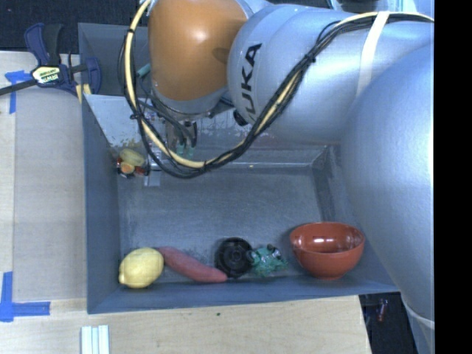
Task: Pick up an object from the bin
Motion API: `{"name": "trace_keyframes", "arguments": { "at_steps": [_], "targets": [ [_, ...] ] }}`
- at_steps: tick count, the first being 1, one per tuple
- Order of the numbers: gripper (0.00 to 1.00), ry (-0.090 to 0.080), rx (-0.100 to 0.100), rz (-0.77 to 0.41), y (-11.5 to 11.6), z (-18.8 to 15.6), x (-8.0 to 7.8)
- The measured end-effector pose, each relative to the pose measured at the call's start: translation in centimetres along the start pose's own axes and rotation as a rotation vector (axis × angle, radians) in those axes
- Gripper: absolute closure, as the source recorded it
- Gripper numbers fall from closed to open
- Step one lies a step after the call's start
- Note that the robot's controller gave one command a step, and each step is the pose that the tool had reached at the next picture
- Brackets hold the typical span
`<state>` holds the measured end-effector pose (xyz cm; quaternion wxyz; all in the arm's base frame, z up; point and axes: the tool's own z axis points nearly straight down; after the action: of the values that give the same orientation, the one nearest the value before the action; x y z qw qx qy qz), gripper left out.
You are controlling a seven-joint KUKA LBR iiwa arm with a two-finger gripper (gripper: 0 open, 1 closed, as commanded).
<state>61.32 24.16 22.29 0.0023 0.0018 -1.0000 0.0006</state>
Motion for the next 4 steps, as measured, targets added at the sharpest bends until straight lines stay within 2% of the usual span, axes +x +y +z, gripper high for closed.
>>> {"name": "trace_keyframes", "arguments": {
  "at_steps": [1,2,3,4],
  "targets": [
    [0.00,-0.007,-0.003,0.004,-0.1,-0.6,-0.1],
    [0.00,-0.010,-0.003,-0.046,-0.1,11.7,-1.3],
    [0.00,-0.017,-0.007,-0.025,0.1,9.1,-1.3],
    [0.00,-0.016,-0.005,-0.032,0.2,11.8,-1.0]
  ]
}}
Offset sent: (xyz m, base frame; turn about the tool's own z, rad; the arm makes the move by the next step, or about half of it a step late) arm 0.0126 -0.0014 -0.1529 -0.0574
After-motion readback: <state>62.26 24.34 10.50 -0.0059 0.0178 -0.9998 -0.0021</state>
